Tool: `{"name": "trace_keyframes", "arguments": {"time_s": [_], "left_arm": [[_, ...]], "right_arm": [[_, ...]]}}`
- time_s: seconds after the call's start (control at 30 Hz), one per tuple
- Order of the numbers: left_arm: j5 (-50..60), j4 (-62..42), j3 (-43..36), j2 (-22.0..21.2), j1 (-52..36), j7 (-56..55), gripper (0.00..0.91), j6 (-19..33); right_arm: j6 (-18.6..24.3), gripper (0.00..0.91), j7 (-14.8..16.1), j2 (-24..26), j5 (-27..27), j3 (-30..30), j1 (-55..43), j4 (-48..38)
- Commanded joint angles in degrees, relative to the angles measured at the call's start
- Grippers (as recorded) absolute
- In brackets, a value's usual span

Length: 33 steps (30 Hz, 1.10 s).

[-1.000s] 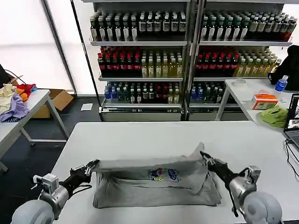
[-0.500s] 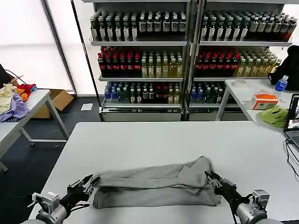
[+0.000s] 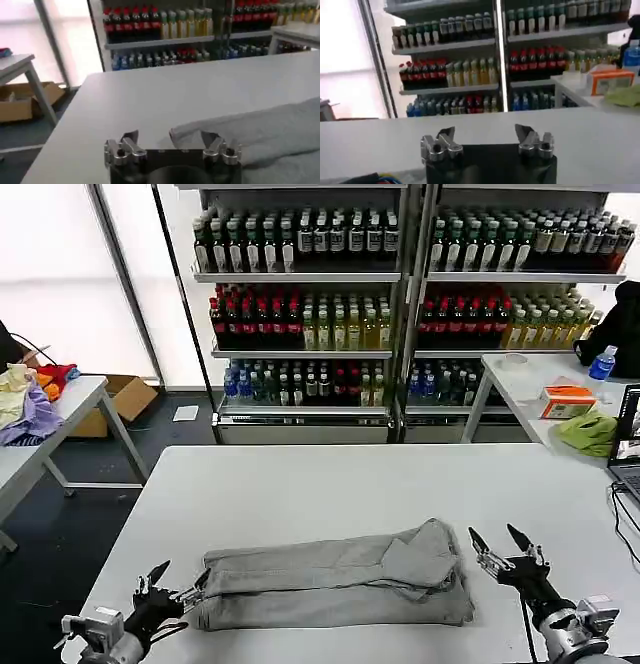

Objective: Fold and organize the clothes.

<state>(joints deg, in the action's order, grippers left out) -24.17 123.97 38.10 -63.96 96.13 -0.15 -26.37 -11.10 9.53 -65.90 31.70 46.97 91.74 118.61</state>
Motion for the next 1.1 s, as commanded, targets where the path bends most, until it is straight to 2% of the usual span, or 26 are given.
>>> {"name": "trace_keyframes", "arguments": {"time_s": [0.03, 0.2, 0.43, 0.47, 0.5, 0.53, 0.87, 1.1], "left_arm": [[0.5, -2.3, -8.0, -11.0, -1.2, -9.2, 0.907, 1.9], [1.8, -0.1, -10.8, -14.8, 0.5, -10.5, 0.907, 3.3], [3.8, -6.5, -10.5, -16.0, -2.3, -12.3, 0.907, 3.0], [3.8, -6.7, -10.5, -16.1, -2.3, -12.2, 0.504, 3.1], [3.9, -6.7, -10.5, -16.4, -2.2, -12.4, 0.282, 3.1], [3.8, -6.8, -10.6, -16.6, -2.3, -12.3, 0.01, 3.1], [5.1, -6.4, -13.0, -18.2, -2.0, -12.4, 0.0, 4.1], [5.0, -6.5, -12.8, -17.2, -2.3, -12.0, 0.0, 6.2]], "right_arm": [[7.1, 0.907, 2.4, -0.4, -3.7, -1.3, -1.1, -4.5], [8.0, 0.907, 2.2, -1.1, -5.0, -4.3, -0.9, -6.2], [8.0, 0.907, 2.4, -1.6, -5.7, -7.7, -2.9, -8.5], [8.1, 0.907, 2.4, -1.6, -5.5, -7.8, -2.8, -8.5], [8.2, 0.907, 2.4, -1.5, -5.5, -7.8, -2.7, -8.6], [8.2, 0.907, 2.4, -1.5, -5.7, -7.9, -2.9, -8.9], [8.0, 0.907, 2.2, -1.7, -5.2, -7.9, -2.8, -8.5], [8.0, 0.907, 2.2, -1.6, -4.2, -7.5, -2.5, -8.2]]}}
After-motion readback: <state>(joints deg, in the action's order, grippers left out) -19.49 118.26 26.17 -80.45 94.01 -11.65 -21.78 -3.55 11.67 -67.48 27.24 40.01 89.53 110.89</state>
